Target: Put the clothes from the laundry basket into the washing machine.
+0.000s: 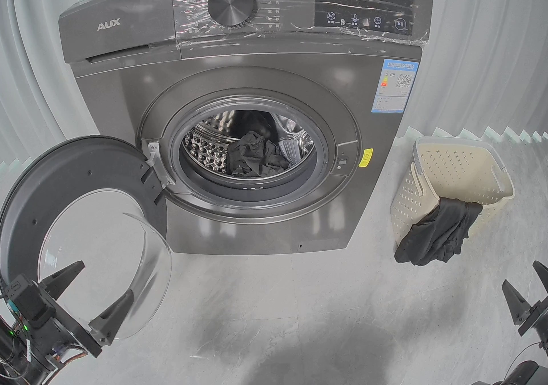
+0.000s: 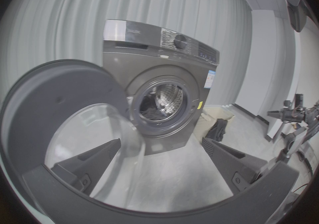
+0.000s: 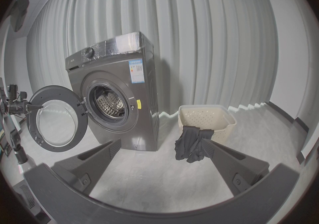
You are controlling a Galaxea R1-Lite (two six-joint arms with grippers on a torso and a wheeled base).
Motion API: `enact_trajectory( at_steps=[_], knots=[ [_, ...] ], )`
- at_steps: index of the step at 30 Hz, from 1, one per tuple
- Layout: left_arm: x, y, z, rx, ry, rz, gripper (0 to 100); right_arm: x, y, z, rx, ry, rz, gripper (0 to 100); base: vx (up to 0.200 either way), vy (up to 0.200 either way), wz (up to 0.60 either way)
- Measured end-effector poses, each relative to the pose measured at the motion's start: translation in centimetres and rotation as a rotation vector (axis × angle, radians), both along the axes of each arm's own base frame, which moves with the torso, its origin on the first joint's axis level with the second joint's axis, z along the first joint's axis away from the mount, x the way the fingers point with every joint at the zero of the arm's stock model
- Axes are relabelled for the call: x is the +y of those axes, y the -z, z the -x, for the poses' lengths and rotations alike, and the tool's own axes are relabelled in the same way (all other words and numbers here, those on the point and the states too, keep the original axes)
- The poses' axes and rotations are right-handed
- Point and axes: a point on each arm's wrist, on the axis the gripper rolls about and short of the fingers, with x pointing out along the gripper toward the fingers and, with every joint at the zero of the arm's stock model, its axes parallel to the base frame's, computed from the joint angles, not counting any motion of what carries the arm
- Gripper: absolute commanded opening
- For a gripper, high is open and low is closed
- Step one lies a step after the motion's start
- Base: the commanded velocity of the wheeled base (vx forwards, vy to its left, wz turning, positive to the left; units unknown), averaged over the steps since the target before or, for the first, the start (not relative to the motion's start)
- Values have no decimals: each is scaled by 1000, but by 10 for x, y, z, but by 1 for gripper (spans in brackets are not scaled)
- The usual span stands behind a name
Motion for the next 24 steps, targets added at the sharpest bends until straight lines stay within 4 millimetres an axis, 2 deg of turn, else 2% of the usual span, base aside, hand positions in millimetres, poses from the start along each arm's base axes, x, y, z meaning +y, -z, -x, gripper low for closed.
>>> enact_trajectory(
  at_steps=[8, 14, 24],
  knots=[
    [26, 3, 20, -27, -112, -3, 100, -6, 2, 20, -111, 70, 1, 100, 0, 0, 0],
    [42, 11, 42, -53, -140, 31, 100, -7, 14, 32, -98, 90, 9, 100, 0, 0, 0],
    [55, 29, 65, -50, -317, 48, 100, -9, 27, 46, -116, 123, 1, 100, 0, 0, 0]
  ],
)
